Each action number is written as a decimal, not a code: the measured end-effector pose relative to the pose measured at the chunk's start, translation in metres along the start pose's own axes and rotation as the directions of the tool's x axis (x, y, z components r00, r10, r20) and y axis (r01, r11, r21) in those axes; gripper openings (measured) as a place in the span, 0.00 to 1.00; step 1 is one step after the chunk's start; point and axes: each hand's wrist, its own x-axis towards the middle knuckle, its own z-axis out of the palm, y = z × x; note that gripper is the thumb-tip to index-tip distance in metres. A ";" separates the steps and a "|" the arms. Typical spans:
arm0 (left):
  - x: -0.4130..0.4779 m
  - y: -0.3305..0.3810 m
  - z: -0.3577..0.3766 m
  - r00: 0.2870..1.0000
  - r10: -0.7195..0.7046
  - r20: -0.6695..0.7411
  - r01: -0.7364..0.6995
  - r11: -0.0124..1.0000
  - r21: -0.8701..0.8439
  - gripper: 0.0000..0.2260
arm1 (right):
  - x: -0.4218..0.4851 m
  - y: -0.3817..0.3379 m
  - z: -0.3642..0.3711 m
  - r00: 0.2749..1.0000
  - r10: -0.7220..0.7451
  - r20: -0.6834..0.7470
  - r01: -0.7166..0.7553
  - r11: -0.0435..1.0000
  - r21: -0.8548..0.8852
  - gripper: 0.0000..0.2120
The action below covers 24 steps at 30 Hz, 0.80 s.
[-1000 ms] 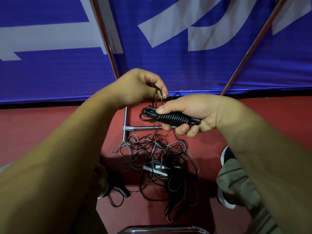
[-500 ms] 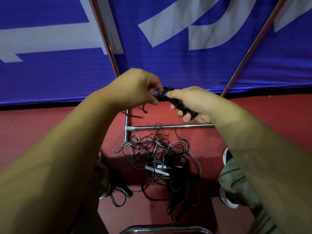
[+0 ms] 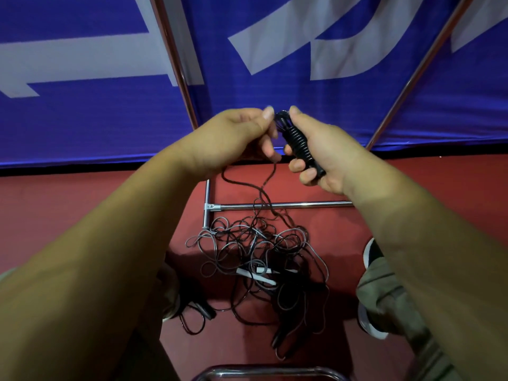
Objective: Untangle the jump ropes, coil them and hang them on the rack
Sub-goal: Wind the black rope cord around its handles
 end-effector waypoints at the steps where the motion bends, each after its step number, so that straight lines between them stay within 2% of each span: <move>1: 0.000 0.003 0.002 1.000 -0.005 -0.005 0.004 0.996 -0.091 0.20 | 0.000 -0.001 -0.001 1.000 -0.002 -0.001 0.002 1.000 0.004 0.23; 3: 0.000 0.005 0.006 1.000 -0.001 -0.010 -0.001 0.987 -0.163 0.22 | -0.001 -0.004 -0.003 1.000 -0.009 -0.002 0.009 1.000 -0.003 0.23; 6: 0.000 0.004 0.006 1.000 -0.002 -0.027 -0.001 0.993 -0.121 0.21 | -0.003 -0.005 -0.004 1.000 -0.016 -0.021 0.016 1.000 -0.009 0.23; 9: 0.000 0.000 0.001 1.000 0.000 -0.020 0.001 0.998 0.060 0.18 | -0.004 -0.005 -0.005 0.999 -0.010 -0.048 0.012 1.000 0.023 0.20; 13: -0.002 0.000 -0.006 0.997 -0.005 0.071 -0.019 0.942 0.335 0.13 | -0.005 -0.007 -0.008 1.000 -0.019 -0.022 0.018 1.000 -0.009 0.16; 18: -0.002 0.003 -0.012 0.997 -0.081 0.017 0.062 0.868 0.492 0.10 | -0.008 -0.005 -0.007 0.999 -0.021 0.025 0.023 0.998 -0.066 0.15; 21: -0.001 -0.003 -0.013 0.996 -0.087 0.004 0.075 0.873 0.481 0.04 | -0.009 -0.004 -0.003 0.999 -0.015 0.044 0.018 0.998 -0.057 0.14; 24: 0.000 -0.008 -0.009 0.996 -0.084 -0.016 0.083 0.895 0.438 0.04 | -0.011 -0.007 -0.001 0.998 -0.008 0.070 0.010 0.999 -0.033 0.15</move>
